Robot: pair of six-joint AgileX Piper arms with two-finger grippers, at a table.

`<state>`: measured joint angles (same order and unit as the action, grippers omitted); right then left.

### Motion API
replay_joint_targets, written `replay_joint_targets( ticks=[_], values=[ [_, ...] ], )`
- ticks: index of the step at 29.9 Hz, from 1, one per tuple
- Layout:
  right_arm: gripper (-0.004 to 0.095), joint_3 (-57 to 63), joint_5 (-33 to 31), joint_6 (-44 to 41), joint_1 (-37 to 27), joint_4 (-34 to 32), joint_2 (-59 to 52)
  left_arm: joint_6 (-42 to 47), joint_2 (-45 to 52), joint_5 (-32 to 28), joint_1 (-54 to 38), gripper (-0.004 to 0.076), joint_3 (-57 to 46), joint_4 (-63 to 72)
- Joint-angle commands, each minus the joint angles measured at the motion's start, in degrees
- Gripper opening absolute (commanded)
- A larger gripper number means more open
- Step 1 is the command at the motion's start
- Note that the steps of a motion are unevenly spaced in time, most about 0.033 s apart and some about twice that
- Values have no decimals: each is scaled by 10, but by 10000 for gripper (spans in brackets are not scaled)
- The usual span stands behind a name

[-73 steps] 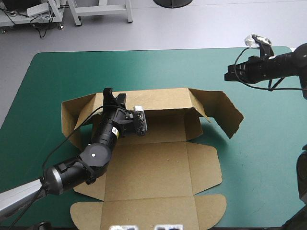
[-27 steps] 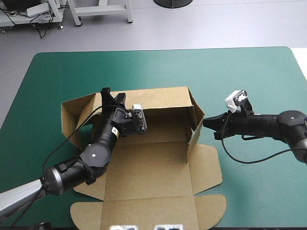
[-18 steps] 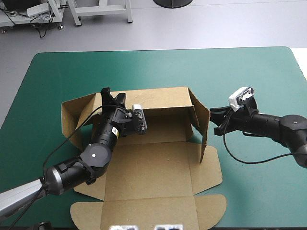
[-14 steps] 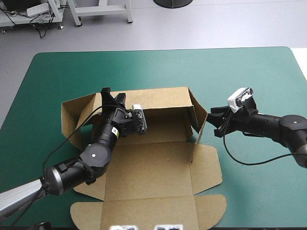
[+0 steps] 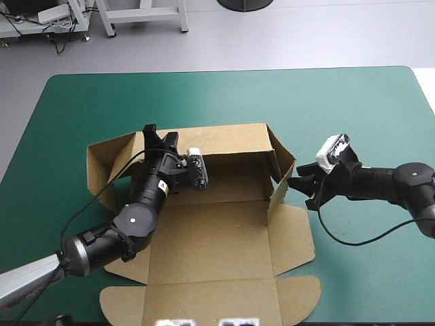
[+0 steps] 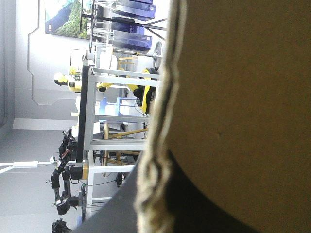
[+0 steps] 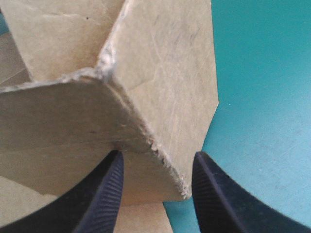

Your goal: Fold the box

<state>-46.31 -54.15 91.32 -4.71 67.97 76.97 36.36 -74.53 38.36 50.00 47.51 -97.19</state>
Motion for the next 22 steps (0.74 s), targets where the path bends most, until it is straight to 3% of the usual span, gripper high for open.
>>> replay_joint_targets(
  ticks=[1, 9, 12, 18, 22],
  values=[
    [437, -12, 28, 30, 25, 36, -17, 7, 18, 13, 4, -11, 16, -26],
    [491, -12, 186, 45, 156, 37, -15, 0, 18, 10, 4, -11, 16, -26],
    [491, -12, 180, 45, 173, 37, -15, -2, 18, 10, 4, -11, 16, -26],
    [491, -12, 105, 25, 176, 53, -15, -7, 18, 10, 4, -11, 16, -26],
    [491, -12, 96, 24, 176, 56, -15, -17, 18, 10, 4, -11, 16, -26]
  ],
)
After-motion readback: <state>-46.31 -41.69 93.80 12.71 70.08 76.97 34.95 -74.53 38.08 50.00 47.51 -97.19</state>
